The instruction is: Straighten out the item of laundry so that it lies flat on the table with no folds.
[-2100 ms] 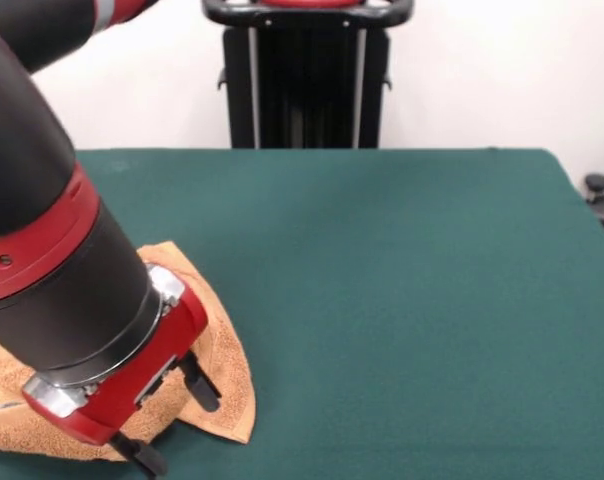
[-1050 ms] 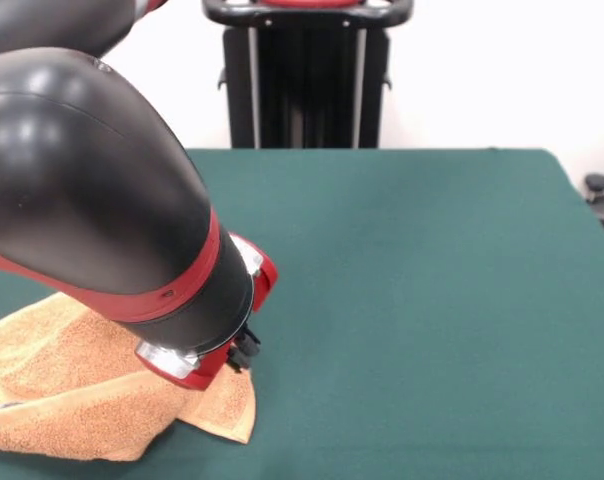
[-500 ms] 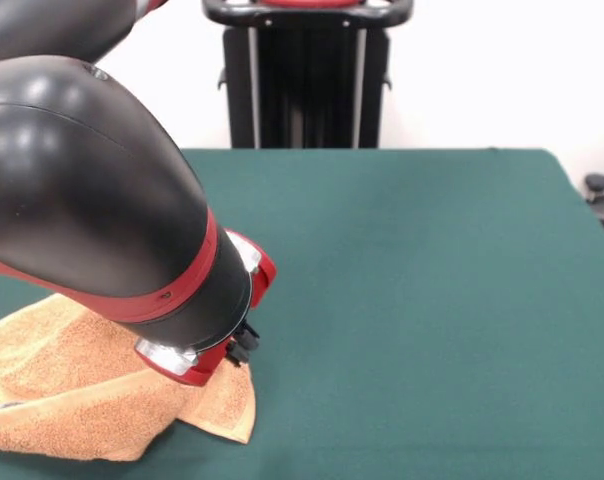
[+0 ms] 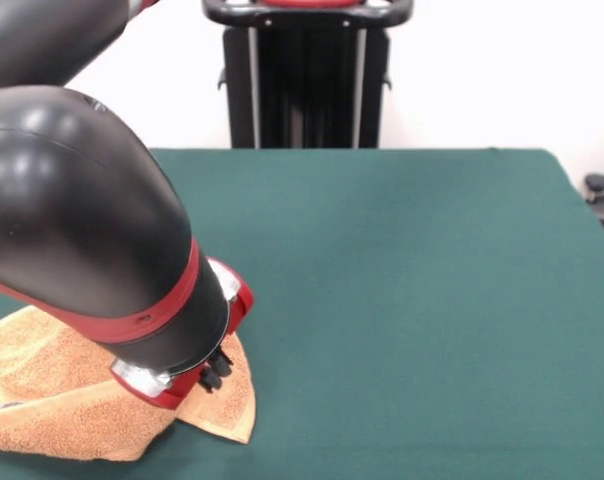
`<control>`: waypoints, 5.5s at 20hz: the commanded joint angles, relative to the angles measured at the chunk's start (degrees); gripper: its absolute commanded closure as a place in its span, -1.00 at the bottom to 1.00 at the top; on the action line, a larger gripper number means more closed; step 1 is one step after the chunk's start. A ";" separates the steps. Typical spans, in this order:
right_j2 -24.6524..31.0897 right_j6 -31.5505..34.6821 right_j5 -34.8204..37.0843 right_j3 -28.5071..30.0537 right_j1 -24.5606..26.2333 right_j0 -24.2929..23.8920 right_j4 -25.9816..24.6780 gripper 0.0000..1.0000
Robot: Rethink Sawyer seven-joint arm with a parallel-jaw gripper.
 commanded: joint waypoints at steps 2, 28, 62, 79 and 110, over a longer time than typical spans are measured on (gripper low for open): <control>-7.55 10.30 -5.38 0.50 1.71 1.79 -1.01 1.00; -10.88 15.80 -8.88 -0.52 7.13 2.80 7.02 1.00; -16.03 15.01 -15.13 -1.73 12.80 3.61 9.92 1.00; -15.11 14.76 -28.68 -1.64 16.66 3.09 19.15 1.00; -15.54 21.87 -23.90 -4.67 21.27 6.92 30.80 1.00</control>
